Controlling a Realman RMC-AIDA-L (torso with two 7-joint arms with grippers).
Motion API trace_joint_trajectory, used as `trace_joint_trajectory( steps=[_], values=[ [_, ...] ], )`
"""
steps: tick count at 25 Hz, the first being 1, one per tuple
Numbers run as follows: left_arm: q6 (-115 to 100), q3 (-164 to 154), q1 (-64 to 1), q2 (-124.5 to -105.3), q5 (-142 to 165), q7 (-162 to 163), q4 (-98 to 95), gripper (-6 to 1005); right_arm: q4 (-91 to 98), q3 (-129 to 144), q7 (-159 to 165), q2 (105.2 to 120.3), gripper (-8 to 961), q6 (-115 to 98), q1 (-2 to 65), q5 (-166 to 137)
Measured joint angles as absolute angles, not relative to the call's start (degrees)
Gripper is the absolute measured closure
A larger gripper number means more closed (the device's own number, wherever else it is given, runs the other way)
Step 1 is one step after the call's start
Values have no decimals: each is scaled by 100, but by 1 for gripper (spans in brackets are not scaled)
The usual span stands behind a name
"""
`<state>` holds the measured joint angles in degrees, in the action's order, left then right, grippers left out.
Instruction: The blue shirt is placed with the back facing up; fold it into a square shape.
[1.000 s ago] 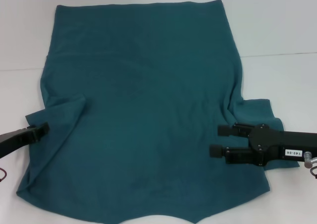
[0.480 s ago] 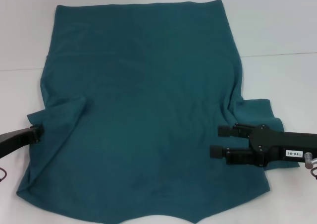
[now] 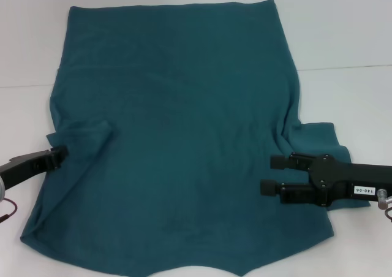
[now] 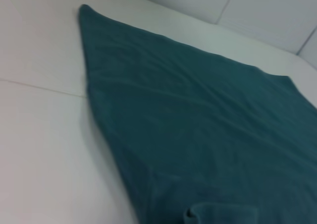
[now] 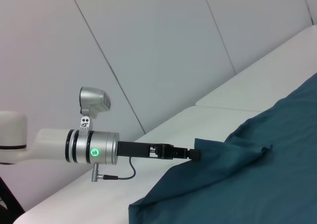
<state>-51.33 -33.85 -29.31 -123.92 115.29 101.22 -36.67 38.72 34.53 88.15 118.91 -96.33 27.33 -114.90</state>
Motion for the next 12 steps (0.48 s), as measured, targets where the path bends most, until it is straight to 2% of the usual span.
trace_joint_trajectory(
  steps=[12],
  values=[
    [-6170, -3421, -2911, -12392, 11544, 10052, -3704, 914, 3867, 3463, 8799, 11891, 38, -9613, 2733, -11497]
  ],
)
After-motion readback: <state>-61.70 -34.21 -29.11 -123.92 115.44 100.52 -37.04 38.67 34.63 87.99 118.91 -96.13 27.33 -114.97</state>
